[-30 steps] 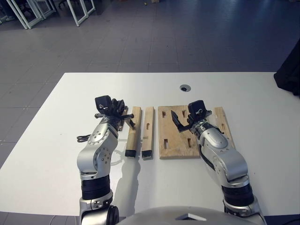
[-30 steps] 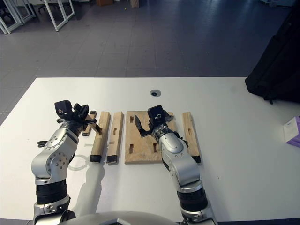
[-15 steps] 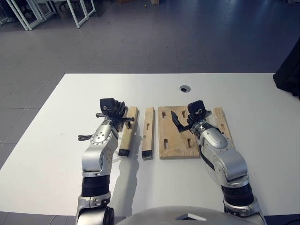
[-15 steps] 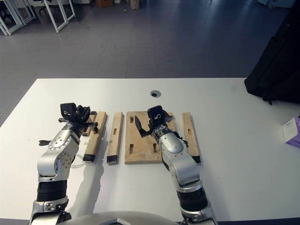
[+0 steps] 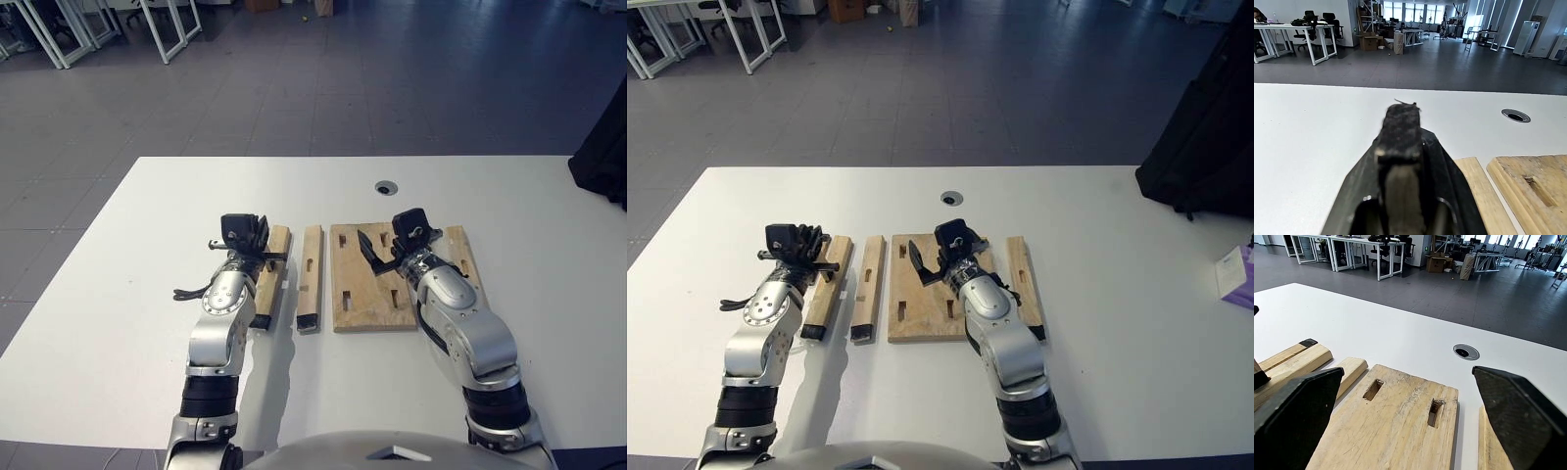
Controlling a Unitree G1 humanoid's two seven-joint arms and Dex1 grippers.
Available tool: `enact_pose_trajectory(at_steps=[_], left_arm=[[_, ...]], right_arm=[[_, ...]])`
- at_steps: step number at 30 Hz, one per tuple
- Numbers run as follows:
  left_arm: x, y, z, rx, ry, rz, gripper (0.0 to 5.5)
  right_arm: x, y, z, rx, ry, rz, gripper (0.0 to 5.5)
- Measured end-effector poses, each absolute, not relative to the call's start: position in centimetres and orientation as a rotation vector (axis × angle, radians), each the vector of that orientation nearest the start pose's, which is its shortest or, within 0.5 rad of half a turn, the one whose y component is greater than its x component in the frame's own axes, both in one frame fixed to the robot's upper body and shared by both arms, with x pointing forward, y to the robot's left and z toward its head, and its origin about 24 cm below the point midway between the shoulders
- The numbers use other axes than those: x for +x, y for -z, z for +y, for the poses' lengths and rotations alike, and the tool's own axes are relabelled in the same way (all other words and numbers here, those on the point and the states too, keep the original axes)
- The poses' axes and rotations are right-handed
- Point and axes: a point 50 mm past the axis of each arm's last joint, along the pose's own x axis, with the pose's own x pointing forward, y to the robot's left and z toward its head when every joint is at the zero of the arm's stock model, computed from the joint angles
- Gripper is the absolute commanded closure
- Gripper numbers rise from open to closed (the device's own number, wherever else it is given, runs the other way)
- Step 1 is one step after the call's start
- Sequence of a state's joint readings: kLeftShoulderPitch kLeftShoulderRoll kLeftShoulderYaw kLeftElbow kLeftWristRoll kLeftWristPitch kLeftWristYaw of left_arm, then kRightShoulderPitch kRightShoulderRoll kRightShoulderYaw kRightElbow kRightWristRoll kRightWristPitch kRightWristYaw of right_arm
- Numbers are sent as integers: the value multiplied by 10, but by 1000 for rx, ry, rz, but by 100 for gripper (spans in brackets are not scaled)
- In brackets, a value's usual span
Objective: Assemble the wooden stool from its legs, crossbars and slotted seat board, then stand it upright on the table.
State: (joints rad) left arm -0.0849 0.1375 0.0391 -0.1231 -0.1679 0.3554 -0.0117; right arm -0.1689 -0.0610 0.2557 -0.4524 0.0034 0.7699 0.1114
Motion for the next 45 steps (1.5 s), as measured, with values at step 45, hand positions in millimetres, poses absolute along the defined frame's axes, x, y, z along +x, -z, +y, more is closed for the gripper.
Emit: enact_pose_trajectory(at_steps=[45], left_arm=[[333, -192, 181, -129, 55, 9, 325]], right_arm=[[258, -108, -80, -107, -356, 148, 66]])
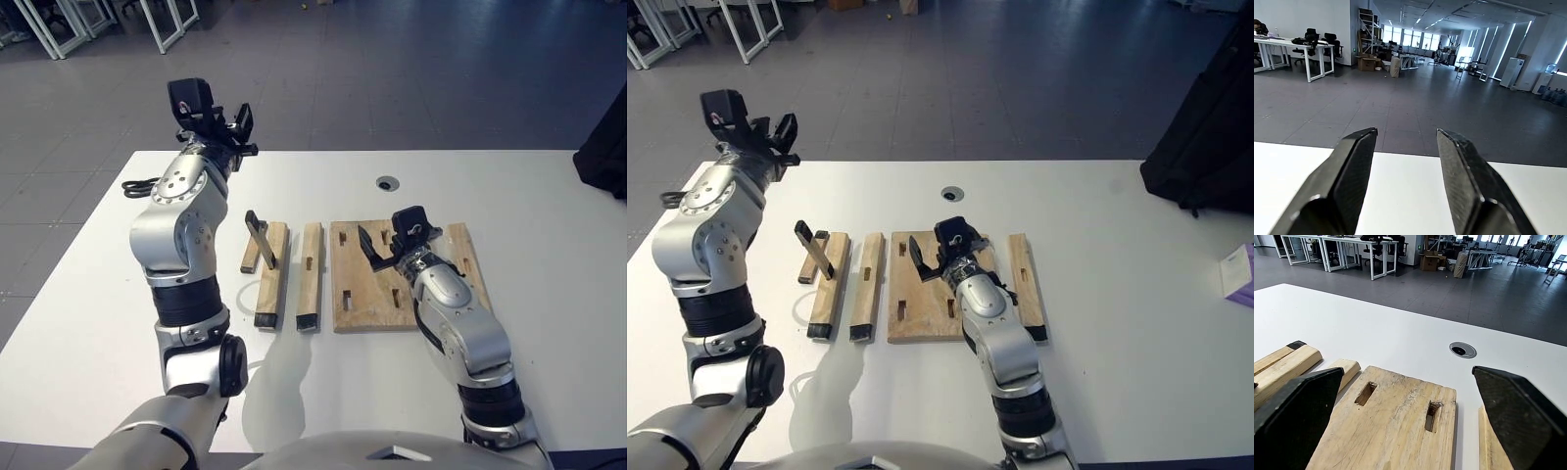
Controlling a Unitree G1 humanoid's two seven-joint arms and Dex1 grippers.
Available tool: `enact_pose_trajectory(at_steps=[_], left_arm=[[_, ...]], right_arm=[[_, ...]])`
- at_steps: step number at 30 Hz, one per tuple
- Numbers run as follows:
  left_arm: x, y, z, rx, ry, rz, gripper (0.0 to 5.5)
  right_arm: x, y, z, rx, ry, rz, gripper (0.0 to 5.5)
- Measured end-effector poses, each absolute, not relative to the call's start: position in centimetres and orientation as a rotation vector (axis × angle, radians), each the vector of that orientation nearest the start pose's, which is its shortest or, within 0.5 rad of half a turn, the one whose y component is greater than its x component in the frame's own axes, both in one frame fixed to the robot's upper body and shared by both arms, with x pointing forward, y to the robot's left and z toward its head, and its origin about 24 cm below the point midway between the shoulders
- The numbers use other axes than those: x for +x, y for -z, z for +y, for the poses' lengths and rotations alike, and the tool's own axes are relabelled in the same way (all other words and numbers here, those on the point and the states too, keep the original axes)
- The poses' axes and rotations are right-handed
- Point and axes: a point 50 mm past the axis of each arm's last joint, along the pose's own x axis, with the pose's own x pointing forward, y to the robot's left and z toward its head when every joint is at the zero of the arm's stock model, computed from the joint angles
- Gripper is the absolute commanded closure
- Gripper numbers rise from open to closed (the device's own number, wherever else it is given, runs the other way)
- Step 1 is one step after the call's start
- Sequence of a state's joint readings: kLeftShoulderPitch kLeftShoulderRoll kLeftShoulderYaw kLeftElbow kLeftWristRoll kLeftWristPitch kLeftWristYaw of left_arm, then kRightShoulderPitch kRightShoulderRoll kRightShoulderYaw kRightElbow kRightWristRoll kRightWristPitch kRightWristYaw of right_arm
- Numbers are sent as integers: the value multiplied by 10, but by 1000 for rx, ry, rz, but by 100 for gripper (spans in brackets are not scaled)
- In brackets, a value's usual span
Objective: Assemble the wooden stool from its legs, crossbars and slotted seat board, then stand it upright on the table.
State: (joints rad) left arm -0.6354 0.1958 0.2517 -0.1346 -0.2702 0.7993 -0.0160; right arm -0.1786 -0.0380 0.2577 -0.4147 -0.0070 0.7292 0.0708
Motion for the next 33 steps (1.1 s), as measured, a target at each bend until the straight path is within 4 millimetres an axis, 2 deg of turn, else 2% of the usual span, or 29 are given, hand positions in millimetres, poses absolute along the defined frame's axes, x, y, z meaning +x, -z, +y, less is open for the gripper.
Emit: enact_pose_trajectory(at_steps=[4, 7, 10, 16, 18, 20, 21, 23, 25, 27, 30, 32, 33], left_arm=[[321, -133, 175, -128, 56, 178, 325], [307, -120, 165, -109, 68, 178, 325], [306, -119, 166, -108, 57, 164, 325], [311, -137, 175, -124, 38, 135, 325], [309, -177, 172, -110, 55, 6, 293], [301, -207, 166, -107, 87, -78, 265], [292, -216, 163, -104, 105, -93, 247], [279, -220, 162, -74, 98, -77, 216], [257, -202, 164, 0, 85, 3, 187], [232, -173, 163, 56, 94, 147, 146], [201, -150, 155, 112, 148, 281, 141], [180, -125, 155, 85, 158, 435, 141], [175, -119, 157, 75, 146, 470, 141]], right_arm=[[259, -108, -80, -108, -358, 149, 66], [260, -108, -80, -108, -357, 148, 66], [260, -108, -80, -107, -356, 148, 66], [260, -108, -81, -105, -349, 147, 66], [260, -109, -81, -101, -345, 144, 66], [259, -110, -80, -93, -342, 139, 66], [258, -110, -80, -89, -337, 140, 66], [256, -108, -81, -84, -327, 148, 66], [253, -108, -83, -78, -313, 151, 66], [252, -107, -85, -75, -294, 156, 66], [249, -107, -87, -79, -287, 158, 66], [247, -105, -87, -80, -289, 168, 66], [246, -104, -86, -79, -292, 171, 66]])
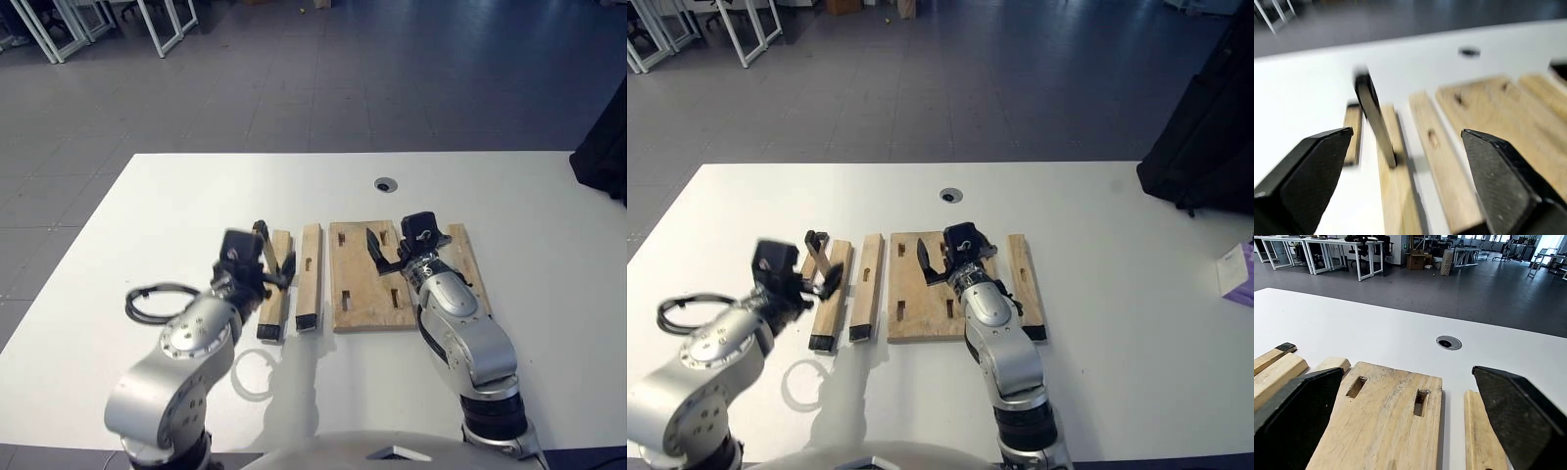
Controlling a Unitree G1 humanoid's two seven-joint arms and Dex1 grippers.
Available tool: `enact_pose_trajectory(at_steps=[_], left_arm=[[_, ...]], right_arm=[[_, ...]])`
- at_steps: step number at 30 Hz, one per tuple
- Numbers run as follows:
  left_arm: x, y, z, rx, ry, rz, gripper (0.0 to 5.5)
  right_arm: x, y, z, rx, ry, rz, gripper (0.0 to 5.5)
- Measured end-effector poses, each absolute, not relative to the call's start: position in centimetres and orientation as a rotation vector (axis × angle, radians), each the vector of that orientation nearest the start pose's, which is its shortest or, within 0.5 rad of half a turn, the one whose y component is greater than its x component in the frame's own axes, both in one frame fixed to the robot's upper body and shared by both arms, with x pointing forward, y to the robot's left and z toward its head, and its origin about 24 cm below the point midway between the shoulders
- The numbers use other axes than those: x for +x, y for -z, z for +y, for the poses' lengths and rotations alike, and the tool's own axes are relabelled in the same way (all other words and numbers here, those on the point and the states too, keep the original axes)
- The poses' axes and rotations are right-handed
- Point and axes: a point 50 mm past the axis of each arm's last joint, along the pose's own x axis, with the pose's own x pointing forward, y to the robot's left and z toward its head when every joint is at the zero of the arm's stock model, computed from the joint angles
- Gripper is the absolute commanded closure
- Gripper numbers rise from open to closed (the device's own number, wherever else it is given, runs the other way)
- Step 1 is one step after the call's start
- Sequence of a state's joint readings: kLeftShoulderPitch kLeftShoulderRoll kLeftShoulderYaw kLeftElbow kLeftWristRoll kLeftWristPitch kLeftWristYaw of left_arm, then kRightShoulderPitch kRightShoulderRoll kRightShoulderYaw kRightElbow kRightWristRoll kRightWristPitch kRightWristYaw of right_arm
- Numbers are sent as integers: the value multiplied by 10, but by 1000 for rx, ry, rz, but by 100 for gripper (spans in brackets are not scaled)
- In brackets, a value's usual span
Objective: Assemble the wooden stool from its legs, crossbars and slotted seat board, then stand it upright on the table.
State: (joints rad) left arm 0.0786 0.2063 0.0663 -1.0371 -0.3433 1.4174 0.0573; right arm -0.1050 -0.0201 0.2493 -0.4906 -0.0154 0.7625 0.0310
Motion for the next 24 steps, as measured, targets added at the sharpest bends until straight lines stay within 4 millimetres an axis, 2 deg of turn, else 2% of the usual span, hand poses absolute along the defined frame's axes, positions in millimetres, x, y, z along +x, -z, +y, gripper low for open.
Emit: enact_pose_trajectory(at_steps=[2, 8, 15, 24], left_arm=[[164, -102, 161, 55, 97, 567, 141], [151, -71, 170, 51, 41, 715, 141], [150, -50, 170, 69, 83, 753, 141], [176, -36, 165, 52, 83, 662, 294]], right_arm=[[246, -104, -87, -83, -292, 172, 66], [249, -108, -89, -100, -305, 159, 66], [252, -109, -89, -102, -305, 156, 66], [255, -111, -89, -105, -310, 148, 66]])
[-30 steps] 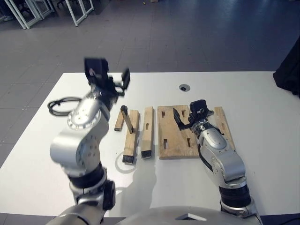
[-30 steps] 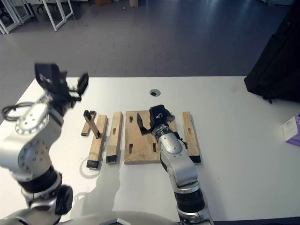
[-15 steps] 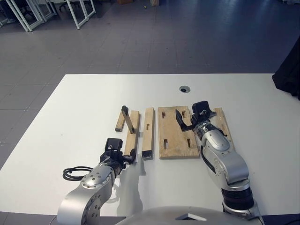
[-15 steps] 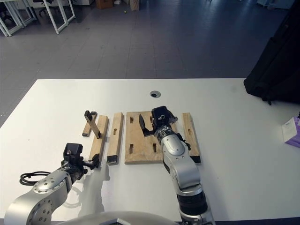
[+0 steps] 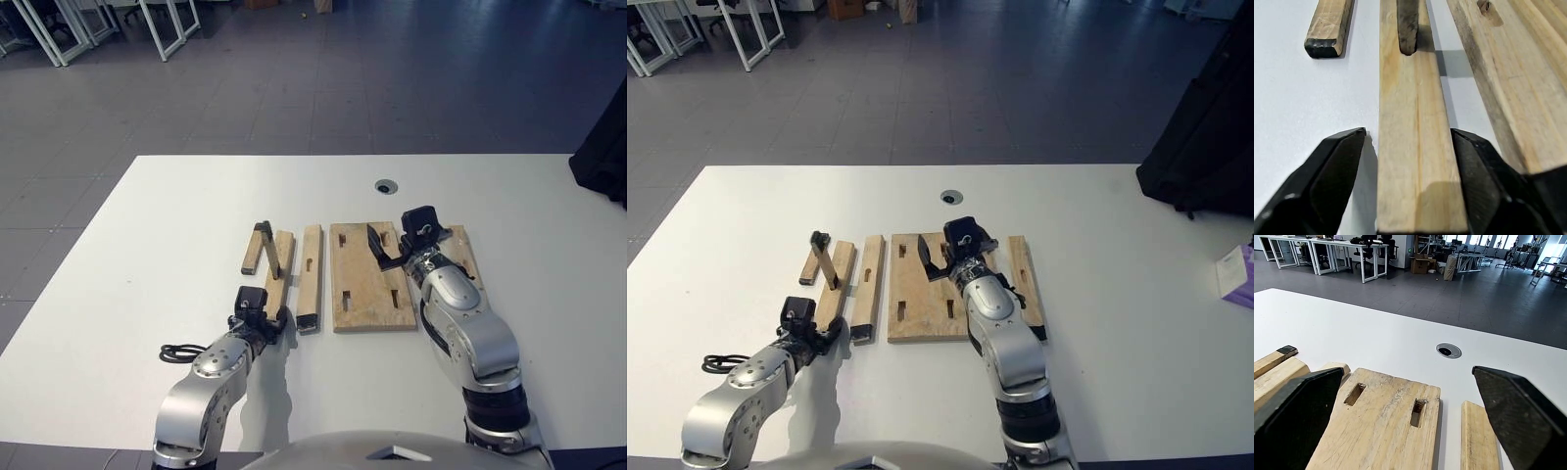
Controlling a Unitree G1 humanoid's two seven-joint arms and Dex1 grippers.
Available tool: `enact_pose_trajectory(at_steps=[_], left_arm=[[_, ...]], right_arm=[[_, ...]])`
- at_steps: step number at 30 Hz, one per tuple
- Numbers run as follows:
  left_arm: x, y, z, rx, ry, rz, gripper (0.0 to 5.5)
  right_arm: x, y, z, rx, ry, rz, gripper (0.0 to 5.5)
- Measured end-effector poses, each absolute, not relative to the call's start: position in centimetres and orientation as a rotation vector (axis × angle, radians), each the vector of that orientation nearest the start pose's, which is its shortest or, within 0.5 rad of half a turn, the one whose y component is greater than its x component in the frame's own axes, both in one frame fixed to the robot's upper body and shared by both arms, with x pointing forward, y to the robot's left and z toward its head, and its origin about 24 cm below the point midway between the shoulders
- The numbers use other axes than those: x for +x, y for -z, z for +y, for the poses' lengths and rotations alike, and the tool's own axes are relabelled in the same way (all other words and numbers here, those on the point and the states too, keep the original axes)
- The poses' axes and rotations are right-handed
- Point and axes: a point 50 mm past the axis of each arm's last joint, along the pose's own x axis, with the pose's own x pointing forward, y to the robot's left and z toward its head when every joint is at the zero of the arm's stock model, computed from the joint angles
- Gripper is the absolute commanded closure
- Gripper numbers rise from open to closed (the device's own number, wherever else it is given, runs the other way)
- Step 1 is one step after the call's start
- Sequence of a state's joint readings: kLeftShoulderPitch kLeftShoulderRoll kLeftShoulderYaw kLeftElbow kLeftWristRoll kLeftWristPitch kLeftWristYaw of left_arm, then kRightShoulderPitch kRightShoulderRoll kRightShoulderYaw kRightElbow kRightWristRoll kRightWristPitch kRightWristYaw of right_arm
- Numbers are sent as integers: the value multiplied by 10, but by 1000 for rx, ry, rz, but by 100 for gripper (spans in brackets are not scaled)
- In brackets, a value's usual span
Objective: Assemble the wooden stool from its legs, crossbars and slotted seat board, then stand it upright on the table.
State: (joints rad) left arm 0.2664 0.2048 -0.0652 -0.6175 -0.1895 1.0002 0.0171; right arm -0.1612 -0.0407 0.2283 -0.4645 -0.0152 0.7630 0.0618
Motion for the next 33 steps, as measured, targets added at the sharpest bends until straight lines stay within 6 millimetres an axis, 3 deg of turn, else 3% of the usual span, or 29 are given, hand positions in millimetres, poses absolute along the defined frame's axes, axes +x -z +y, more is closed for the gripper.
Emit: enact_pose_trajectory(at_steps=[3, 9, 13, 14, 18, 20, 21, 25, 28, 30, 33], left_arm=[[176, -33, 164, 50, 81, 653, 342], [175, -28, 163, 29, 66, 639, 346], [180, -35, 168, 33, 53, 600, 346], [186, -45, 173, 47, 55, 560, 346], [229, -141, 175, 50, 128, 152, 346], [243, -178, 170, -44, 228, 15, 346], [248, -185, 168, -147, 303, -4, 346], [254, -178, 150, -614, 749, 59, 346], [256, -181, 148, -872, 1030, 37, 346], [256, -197, 152, -965, 1207, -24, 346], [253, -205, 150, -955, 1283, -27, 346]], right_arm=[[256, -113, -90, -102, -305, 146, 66], [259, -113, -98, -74, -279, 167, 66], [264, -112, -113, -39, -239, 202, 66], [268, -114, -119, -38, -222, 205, 66], [285, -126, -144, 48, -220, 196, 66], [293, -143, -147, 218, -316, 159, 66], [294, -152, -145, 301, -372, 133, 66], [294, -180, -134, 634, -694, 100, 66], [291, -202, -125, 836, -992, 118, 66], [285, -221, -118, 880, -1194, 137, 66], [276, -229, -111, 860, -1299, 179, 66]])
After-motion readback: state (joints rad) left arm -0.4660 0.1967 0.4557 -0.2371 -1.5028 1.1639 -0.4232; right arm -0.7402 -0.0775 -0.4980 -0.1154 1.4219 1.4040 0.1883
